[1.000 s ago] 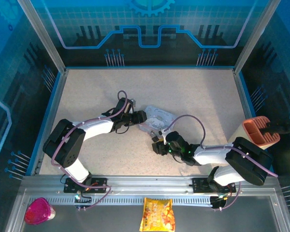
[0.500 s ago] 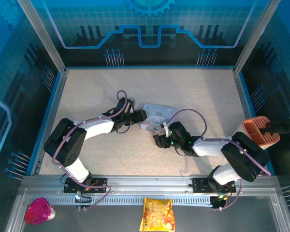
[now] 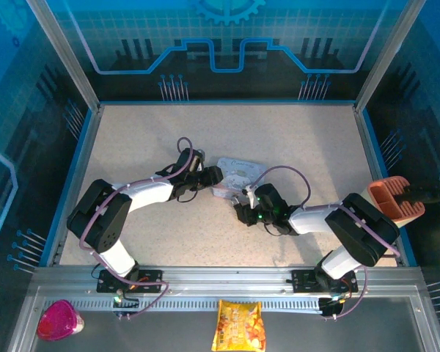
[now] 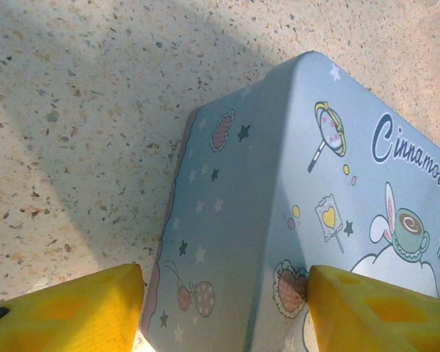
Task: Unlock a padlock with a key
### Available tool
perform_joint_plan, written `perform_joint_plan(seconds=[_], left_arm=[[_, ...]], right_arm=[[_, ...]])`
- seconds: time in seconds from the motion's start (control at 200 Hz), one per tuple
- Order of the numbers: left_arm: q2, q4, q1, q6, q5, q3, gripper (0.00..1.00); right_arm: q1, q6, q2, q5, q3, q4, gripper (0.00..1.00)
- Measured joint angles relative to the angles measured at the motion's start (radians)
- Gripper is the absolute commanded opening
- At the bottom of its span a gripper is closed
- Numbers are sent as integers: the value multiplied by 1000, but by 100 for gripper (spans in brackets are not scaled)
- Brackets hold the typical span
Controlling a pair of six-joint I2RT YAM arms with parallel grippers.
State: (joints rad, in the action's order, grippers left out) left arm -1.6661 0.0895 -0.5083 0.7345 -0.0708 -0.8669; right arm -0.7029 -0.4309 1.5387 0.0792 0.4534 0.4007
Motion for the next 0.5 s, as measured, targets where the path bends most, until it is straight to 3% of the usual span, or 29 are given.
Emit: perform_joint_plan(seconds=[0.15, 0.3, 0.5], left_arm=[[0, 14, -16, 27, 31, 6, 60], [8, 34, -37, 64, 80, 23, 59], [21, 57, -70, 118, 147, 45, 58]], right_arm=[[-23, -19, -5, -57, 0, 3, 6], [-103, -66, -29, -208, 0, -19, 0], [-162, -157, -58, -384, -3, -67, 0]])
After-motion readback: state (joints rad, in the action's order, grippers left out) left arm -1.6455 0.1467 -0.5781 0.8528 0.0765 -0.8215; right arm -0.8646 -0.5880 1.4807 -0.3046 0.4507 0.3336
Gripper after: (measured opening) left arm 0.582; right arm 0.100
